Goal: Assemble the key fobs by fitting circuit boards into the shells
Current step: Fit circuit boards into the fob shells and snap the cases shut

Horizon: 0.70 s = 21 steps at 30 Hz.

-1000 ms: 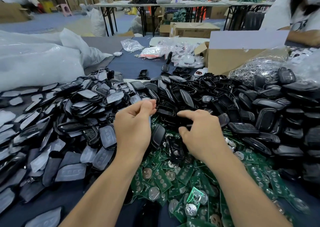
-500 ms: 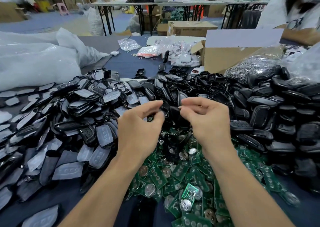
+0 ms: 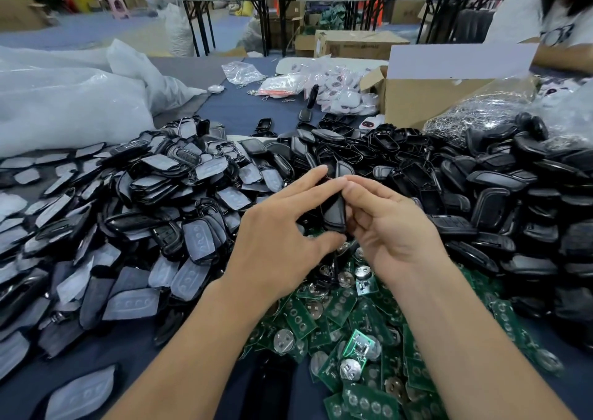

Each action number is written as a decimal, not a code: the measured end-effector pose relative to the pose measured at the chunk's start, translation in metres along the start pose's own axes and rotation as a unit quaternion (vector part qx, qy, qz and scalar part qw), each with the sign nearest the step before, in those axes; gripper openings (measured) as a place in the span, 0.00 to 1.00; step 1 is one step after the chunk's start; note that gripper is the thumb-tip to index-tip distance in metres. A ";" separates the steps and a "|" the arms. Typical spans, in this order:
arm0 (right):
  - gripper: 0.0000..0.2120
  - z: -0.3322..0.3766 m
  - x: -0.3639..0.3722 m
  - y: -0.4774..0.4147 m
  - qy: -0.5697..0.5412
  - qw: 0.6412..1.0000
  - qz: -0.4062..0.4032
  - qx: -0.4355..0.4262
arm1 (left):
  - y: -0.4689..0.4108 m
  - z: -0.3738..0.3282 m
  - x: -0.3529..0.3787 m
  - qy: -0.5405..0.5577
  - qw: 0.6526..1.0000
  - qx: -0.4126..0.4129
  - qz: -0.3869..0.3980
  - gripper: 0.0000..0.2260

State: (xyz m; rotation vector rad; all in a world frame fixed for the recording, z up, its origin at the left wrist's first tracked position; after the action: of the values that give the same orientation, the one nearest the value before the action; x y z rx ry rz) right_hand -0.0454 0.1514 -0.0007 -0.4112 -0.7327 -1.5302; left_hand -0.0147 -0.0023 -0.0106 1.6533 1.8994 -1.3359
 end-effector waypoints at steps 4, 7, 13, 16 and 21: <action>0.09 0.008 -0.002 0.001 0.141 0.987 -0.005 -0.072 | -0.004 -0.001 0.001 0.135 0.987 -0.083 0.014 0.30; 0.11 0.023 -0.011 0.002 0.386 0.907 -0.009 -0.167 | -0.009 0.003 -0.002 0.292 0.941 -0.174 -0.008 0.28; 0.10 0.044 -0.018 0.013 0.737 0.676 0.024 -0.016 | -0.015 0.011 -0.015 0.432 0.855 -0.287 0.014 0.33; 0.13 0.040 -0.017 0.013 0.747 0.664 0.023 0.019 | -0.014 0.012 -0.015 0.512 0.799 -0.304 0.087 0.29; 0.09 0.037 -0.020 0.008 0.741 0.671 0.015 0.018 | -0.016 0.014 -0.011 0.581 0.736 -0.317 0.141 0.34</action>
State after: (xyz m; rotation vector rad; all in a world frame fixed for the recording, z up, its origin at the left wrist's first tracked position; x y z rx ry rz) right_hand -0.0419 0.1912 0.0148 0.8602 0.5639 -1.2767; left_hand -0.0306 -0.0186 -0.0025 2.3660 2.0343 0.7087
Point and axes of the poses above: each hand's wrist, its own y-axis away from the middle knuckle, its own x-axis out of the palm, z = x × y, the point moved 1 cm from there along -y, towards the middle knuckle, and after that the axes turned 11 degrees about -y, right-handed, at the moved point
